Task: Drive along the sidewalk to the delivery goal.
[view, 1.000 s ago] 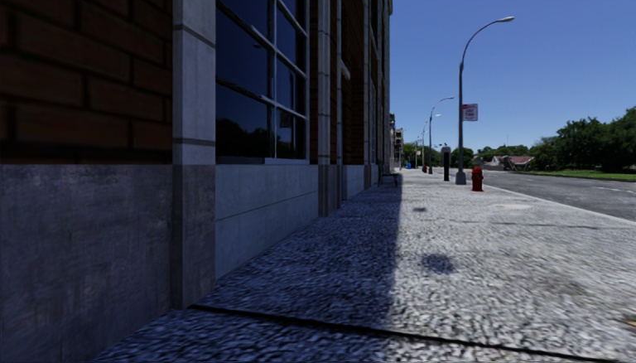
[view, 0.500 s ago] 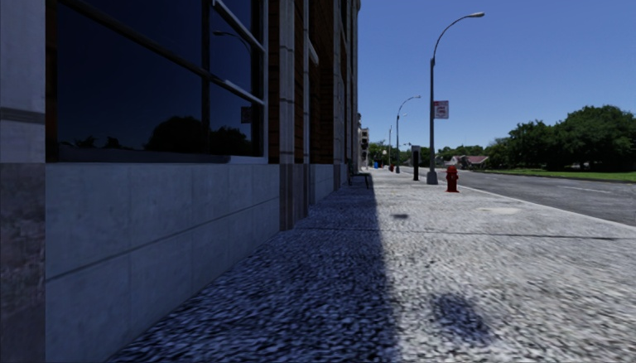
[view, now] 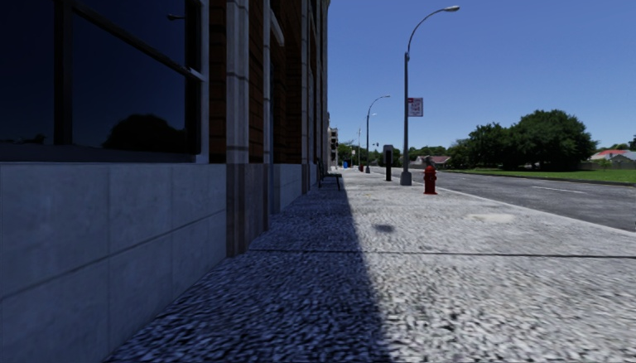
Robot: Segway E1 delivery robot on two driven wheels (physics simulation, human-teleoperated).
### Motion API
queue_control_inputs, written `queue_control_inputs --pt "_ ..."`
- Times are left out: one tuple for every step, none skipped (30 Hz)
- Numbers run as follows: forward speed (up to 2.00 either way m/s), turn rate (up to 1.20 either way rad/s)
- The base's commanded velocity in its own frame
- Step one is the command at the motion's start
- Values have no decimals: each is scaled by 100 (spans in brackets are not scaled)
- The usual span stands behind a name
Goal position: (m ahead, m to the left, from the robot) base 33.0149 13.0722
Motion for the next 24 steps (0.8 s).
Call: queue_control_inputs --pt "200 -36" --pt "200 -36" --pt "200 -36" --pt "200 -36" --pt "200 -36" --pt "200 -36" --pt "200 -36" --pt "200 -36" --pt "200 -36" --pt "200 -36" --pt "200 -36" --pt "200 -36" --pt "200 -36" --pt "200 -36" --pt "200 -36" --pt "200 -28" --pt "200 -26" --pt "200 -25" --pt "200 -25" --pt "200 -20" --pt "200 -2" --pt "200 -2" --pt "200 0" --pt "200 0"
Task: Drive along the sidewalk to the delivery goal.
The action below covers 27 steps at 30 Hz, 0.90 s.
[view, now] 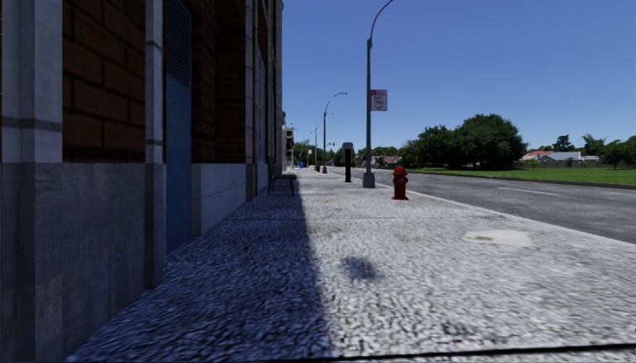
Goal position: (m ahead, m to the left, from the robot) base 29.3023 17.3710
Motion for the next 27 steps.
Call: queue_control_inputs --pt "200 0" --pt "200 0" --pt "200 0" --pt "200 0" --pt "200 0" --pt "200 0" --pt "200 0" --pt "200 0" --pt "200 0" --pt "200 0" --pt "200 0" --pt "200 0" --pt "200 0" --pt "200 0" --pt "200 0" --pt "200 0" --pt "200 0" --pt "200 0" --pt "200 0" --pt "200 0" --pt "200 0" --pt "200 0" --pt "200 0" --pt "200 0" --pt "200 0" --pt "200 0" --pt "200 0"
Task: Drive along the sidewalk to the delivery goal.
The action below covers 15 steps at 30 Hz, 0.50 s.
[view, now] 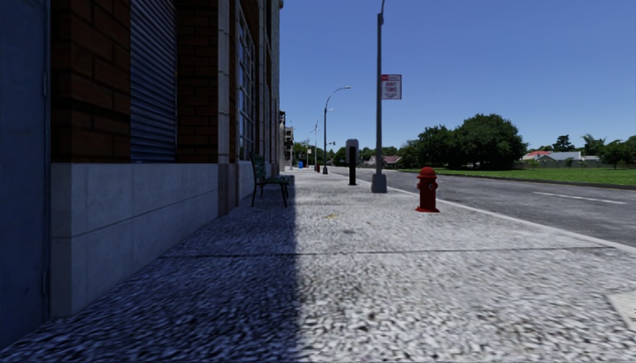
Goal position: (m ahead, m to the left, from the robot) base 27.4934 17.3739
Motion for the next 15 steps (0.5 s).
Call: queue_control_inputs --pt "200 0" --pt "200 0" --pt "200 0" --pt "200 0" --pt "200 0" --pt "200 0" --pt "200 0" --pt "200 0" --pt "200 0" --pt "200 0" --pt "200 0" --pt "200 0" --pt "200 0" --pt "200 0" --pt "200 0"
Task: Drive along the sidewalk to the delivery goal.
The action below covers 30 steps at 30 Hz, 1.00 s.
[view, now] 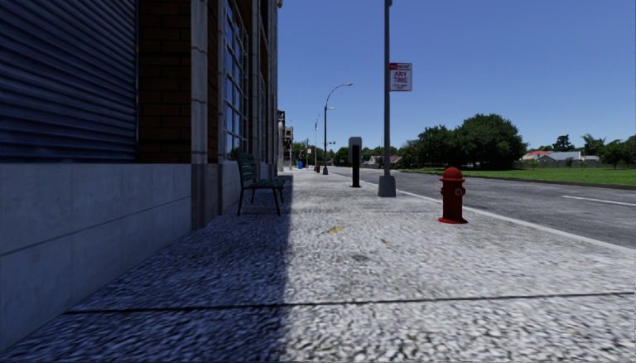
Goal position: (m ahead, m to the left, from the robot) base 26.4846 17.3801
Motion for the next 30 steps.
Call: queue_control_inputs --pt "200 0" --pt "200 0" --pt "200 0" --pt "200 0" --pt "200 0" --pt "200 0" --pt "200 0" --pt "200 0" --pt "200 0" --pt "200 0" --pt "200 0" --pt "200 0" --pt "200 0" --pt "200 0" --pt "200 0" --pt "200 0" --pt "200 0" --pt "200 0" --pt "200 0" --pt "200 0" --pt "200 0" --pt "200 0" --pt "200 0" --pt "200 0" --pt "200 0" --pt "200 0" --pt "200 0" --pt "200 0" --pt "200 0" --pt "200 0"
